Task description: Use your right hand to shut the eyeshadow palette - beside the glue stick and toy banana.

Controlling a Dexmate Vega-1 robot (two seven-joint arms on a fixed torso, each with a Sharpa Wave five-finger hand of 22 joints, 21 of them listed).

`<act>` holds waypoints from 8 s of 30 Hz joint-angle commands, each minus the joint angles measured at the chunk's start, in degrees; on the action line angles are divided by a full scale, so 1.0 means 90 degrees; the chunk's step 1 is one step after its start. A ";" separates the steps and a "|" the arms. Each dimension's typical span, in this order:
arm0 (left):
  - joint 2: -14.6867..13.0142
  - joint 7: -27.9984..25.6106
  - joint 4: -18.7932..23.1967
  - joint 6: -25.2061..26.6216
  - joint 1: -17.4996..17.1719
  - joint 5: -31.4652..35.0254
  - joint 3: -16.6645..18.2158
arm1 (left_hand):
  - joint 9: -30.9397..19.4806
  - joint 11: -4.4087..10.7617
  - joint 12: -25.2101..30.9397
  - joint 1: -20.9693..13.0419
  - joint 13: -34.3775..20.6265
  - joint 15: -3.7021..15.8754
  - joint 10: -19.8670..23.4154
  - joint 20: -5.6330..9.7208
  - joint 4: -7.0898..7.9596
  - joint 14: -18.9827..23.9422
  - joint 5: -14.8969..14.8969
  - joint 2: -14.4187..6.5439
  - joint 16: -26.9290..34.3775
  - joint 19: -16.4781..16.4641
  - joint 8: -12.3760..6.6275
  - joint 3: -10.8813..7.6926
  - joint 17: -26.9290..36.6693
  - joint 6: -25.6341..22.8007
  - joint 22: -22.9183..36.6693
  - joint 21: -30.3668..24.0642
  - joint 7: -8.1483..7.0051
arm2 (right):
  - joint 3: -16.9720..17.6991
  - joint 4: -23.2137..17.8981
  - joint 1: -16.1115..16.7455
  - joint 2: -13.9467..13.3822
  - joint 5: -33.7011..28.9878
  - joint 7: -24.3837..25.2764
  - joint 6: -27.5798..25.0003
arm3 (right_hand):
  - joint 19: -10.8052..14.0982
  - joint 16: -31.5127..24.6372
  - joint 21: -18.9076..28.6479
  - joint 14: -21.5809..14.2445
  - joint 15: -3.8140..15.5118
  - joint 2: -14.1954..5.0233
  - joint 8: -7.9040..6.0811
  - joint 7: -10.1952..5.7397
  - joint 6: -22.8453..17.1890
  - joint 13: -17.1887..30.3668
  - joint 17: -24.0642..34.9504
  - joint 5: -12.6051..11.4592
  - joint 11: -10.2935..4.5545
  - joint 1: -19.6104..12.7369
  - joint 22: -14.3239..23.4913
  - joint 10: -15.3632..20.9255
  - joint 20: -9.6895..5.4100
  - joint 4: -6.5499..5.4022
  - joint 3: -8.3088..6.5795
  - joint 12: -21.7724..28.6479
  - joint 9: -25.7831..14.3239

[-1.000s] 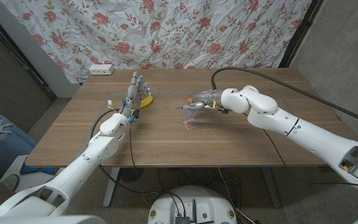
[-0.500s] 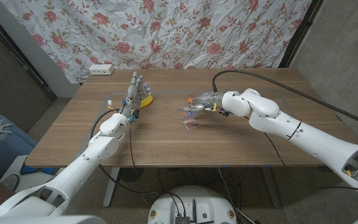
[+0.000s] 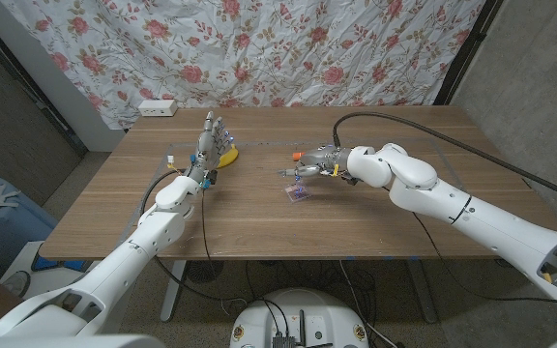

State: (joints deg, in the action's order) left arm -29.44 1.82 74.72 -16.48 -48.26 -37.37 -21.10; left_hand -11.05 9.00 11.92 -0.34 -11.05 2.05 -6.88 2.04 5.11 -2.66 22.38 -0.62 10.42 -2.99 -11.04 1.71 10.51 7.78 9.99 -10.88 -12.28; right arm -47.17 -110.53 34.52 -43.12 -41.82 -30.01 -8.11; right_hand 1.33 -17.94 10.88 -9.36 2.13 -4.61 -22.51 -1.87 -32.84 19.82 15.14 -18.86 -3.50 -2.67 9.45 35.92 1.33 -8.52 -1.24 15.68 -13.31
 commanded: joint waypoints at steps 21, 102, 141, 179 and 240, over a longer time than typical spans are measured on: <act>-0.0001 0.0001 0.0001 -0.0002 0.0000 0.0001 0.0001 | -0.0022 0.0058 0.0033 -0.0053 -0.0023 0.0454 0.0016 0.0058 0.0014 -0.0047 0.0033 0.0004 0.0049 -0.0062 -0.0036 -0.0016 0.0022 -0.0009 0.0028 -0.0045 -0.0035 | 0.0503 -0.0422 0.1081 -0.0279 0.0066 0.1592 -0.0190 | 0.0392 -0.0028 0.0079 -0.0279 0.0279 -0.0531 -0.0013 -0.0128 0.0070 0.0076 -0.0116 -0.0001 -0.0131 -0.0438 0.0016 0.0013 0.0017 0.0205 -0.0425 -0.0109 0.0048; 0.0005 0.0001 -0.0007 -0.0007 0.0003 0.0004 -0.0003 | -0.0022 0.0047 0.0032 -0.0052 -0.0023 0.0453 0.0014 0.0052 0.0015 -0.0046 0.0032 0.0005 0.0049 -0.0058 -0.0035 -0.0020 0.0022 -0.0008 0.0028 -0.0043 -0.0035 | 0.0464 0.0878 0.2390 -0.0438 -0.0821 0.4955 0.1279 | -0.0088 0.0702 -0.0098 0.1613 0.0166 -0.0350 0.1374 -0.0339 0.2728 -0.0876 -0.0025 0.0843 -0.0391 -0.0321 0.0028 -0.3100 -0.0332 0.0268 -0.1304 -0.0622 0.0342; 0.0007 0.0002 -0.0011 -0.0008 0.0005 0.0005 -0.0004 | -0.0022 0.0053 0.0032 -0.0052 -0.0023 0.0452 0.0015 0.0057 0.0015 -0.0044 0.0032 0.0006 0.0050 -0.0060 -0.0037 -0.0023 0.0022 -0.0013 0.0028 -0.0043 -0.0035 | 0.0133 0.1211 0.2178 -0.0326 -0.0999 0.4918 0.1043 | -0.0251 0.0620 -0.0053 0.1721 0.0245 -0.0340 0.1311 -0.0340 0.2717 -0.0971 0.0045 0.0788 -0.0435 0.0171 0.0032 -0.3079 -0.0412 -0.0032 -0.1178 -0.0559 0.0343; 0.0009 0.0000 -0.0013 -0.0008 0.0007 0.0006 -0.0005 | -0.0022 0.0055 0.0034 -0.0052 -0.0023 0.0454 0.0021 0.0049 0.0015 -0.0042 0.0032 0.0008 0.0050 -0.0057 -0.0036 -0.0024 0.0022 -0.0014 0.0028 -0.0042 -0.0035 | -0.0009 0.1321 0.2123 -0.0332 -0.1038 0.4888 0.0919 | -0.0287 0.0564 -0.0027 0.1685 0.0254 -0.0340 0.1280 -0.0352 0.2626 -0.1002 0.0053 0.0729 -0.0417 0.0312 0.0030 -0.2980 -0.0417 -0.0137 -0.1122 -0.0529 0.0343; 0.0013 0.0001 -0.0019 -0.0011 0.0010 0.0008 -0.0007 | -0.0022 0.0047 0.0031 -0.0051 -0.0023 0.0449 0.0013 0.0050 0.0015 -0.0042 0.0032 0.0008 0.0049 -0.0056 -0.0036 -0.0027 0.0022 -0.0012 0.0028 -0.0042 -0.0035 | 0.0969 0.0857 0.2468 -0.0274 0.0884 0.5372 0.1992 | 0.0132 0.0512 0.0098 0.1575 0.0273 -0.0383 0.1297 -0.0373 0.2758 -0.1008 0.0017 0.0645 -0.0396 0.0230 0.0021 -0.3078 -0.0469 -0.0098 -0.1169 -0.0538 0.0339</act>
State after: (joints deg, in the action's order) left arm -29.32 1.82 74.57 -16.57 -48.20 -37.30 -21.17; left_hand -11.05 9.00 11.92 -0.34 -11.05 2.05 -6.88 2.04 5.11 -2.66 22.38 -0.62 10.42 -2.99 -11.04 1.71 10.51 7.78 9.99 -10.88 -12.28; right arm -41.57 -103.26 55.90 -46.05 -40.65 17.15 5.37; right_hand 1.85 -12.80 11.27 4.89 2.05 -3.94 -10.61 -5.44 -7.96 10.66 15.14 -12.73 -7.57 -0.02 9.45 7.86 -2.05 -9.41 -11.25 10.59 -10.02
